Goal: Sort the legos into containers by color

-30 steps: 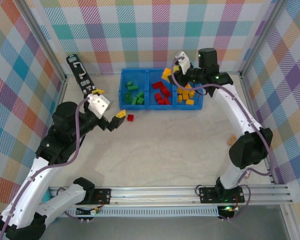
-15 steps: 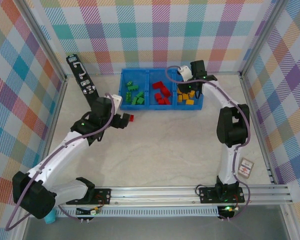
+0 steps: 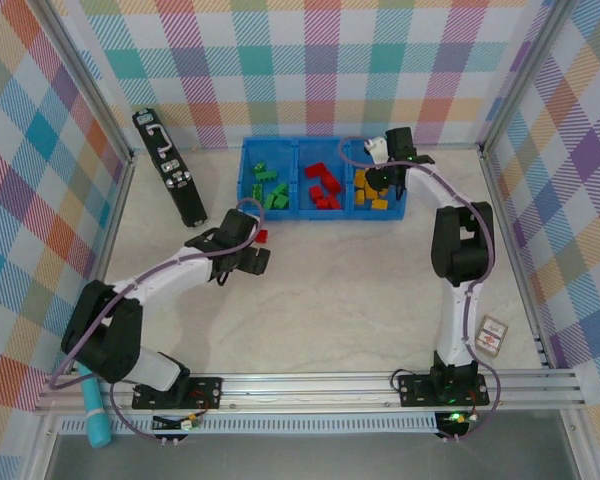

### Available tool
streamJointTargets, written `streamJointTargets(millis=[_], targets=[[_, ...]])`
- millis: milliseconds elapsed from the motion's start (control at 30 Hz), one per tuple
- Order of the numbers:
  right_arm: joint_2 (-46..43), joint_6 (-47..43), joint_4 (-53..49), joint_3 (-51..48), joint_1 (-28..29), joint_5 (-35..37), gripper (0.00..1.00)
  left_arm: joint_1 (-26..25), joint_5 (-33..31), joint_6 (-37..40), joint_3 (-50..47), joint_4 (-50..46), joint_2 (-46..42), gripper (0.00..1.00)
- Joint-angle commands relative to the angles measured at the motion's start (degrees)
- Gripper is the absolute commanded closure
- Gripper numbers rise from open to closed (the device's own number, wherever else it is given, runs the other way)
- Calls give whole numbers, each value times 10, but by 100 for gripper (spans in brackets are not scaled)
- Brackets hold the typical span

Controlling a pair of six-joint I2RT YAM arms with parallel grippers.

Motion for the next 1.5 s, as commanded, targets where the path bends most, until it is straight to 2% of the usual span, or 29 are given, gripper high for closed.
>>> streamJointTargets(millis=[0,200,500,667,833,1467], targets=[[8,4,8,21,-3,1,73,-10,-7,-12,28,25,30,7],[8,11,6,29,-4,-18,65,-12,-36,-22,60,32,82,8],[-36,15,2,29,-4,-63,62,-12,-47,-25,129,73,184,14],[-61,19,-4,29,-4,-78,62,-12,-46,-39,176,56,238,24],[-87,24,-6,24,-4,-84,61,-7,-46,-57,201,21,271,42],[-139,39,-3,-2,-3,-94,60,7,-49,-90,215,-17,283,64]])
